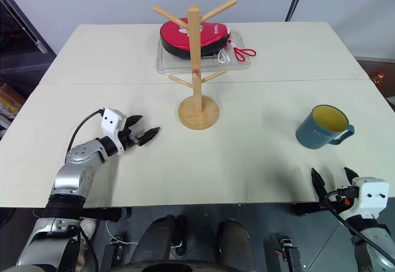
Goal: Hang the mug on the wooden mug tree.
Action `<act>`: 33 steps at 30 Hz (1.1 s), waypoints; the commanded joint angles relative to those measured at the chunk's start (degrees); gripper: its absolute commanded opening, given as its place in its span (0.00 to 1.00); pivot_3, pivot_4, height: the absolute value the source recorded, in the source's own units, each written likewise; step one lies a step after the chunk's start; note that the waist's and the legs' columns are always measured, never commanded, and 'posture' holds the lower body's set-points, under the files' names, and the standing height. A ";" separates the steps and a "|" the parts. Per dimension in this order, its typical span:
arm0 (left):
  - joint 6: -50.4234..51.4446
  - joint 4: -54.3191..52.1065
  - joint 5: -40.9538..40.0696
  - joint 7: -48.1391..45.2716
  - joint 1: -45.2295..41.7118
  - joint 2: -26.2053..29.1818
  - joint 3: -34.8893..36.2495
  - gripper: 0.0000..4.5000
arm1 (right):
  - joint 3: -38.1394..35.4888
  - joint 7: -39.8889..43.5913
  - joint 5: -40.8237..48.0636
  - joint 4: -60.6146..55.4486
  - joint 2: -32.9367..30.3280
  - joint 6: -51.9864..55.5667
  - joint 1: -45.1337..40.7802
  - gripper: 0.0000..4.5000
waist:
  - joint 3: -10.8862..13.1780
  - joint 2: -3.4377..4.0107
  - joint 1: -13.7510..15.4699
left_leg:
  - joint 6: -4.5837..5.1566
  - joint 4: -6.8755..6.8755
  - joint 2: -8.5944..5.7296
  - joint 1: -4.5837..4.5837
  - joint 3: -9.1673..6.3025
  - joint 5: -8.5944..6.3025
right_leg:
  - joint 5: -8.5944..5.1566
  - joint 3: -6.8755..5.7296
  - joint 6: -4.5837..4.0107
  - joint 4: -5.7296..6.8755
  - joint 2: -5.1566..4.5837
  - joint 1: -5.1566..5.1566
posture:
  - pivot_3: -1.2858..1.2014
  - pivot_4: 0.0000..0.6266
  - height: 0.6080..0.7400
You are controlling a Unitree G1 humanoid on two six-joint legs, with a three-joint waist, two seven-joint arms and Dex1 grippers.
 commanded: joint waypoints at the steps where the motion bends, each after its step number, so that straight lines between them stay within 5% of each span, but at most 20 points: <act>1: 0.33 -2.92 -0.91 0.95 0.94 0.19 1.45 1.00 | -1.52 0.36 0.71 0.17 -1.00 -1.32 -0.60 0.98 | 0.00 0.00 0.01 | 0.00 0.00 0.00 0.00 0.00 0.00 | 0.00 0.00 0.00 0.00 0.00 0.00 | 0.52 0.24 1.00; 19: 5.91 -17.45 -8.42 -8.19 6.14 2.85 -0.91 1.00 | -2.18 -10.58 -4.89 -3.61 -0.62 0.92 -3.54 0.98 | -0.06 0.10 0.04 | -0.01 0.01 0.00 -0.01 0.00 0.00 | -0.01 0.02 -0.01 0.00 -0.02 0.00 | 0.52 0.24 1.00; 25: 9.77 -26.74 -12.65 -17.30 5.90 5.38 -7.19 1.00 | -4.53 -11.27 -1.64 -1.01 -1.91 3.25 -6.52 0.98 | -0.07 0.13 0.04 | -0.01 0.01 -0.01 0.00 0.01 0.00 | -0.01 0.02 -0.02 -0.01 -0.01 0.03 | 0.52 0.24 1.00; 33: 12.40 -31.46 -12.92 -16.48 1.65 3.51 -12.09 1.00 | -4.35 -12.74 -3.68 6.14 -3.43 0.99 -13.07 0.98 | -0.09 0.18 -0.01 | 0.01 0.02 -0.04 0.00 0.02 0.02 | -0.01 0.03 -0.02 0.01 0.03 0.03 | 0.52 0.24 1.00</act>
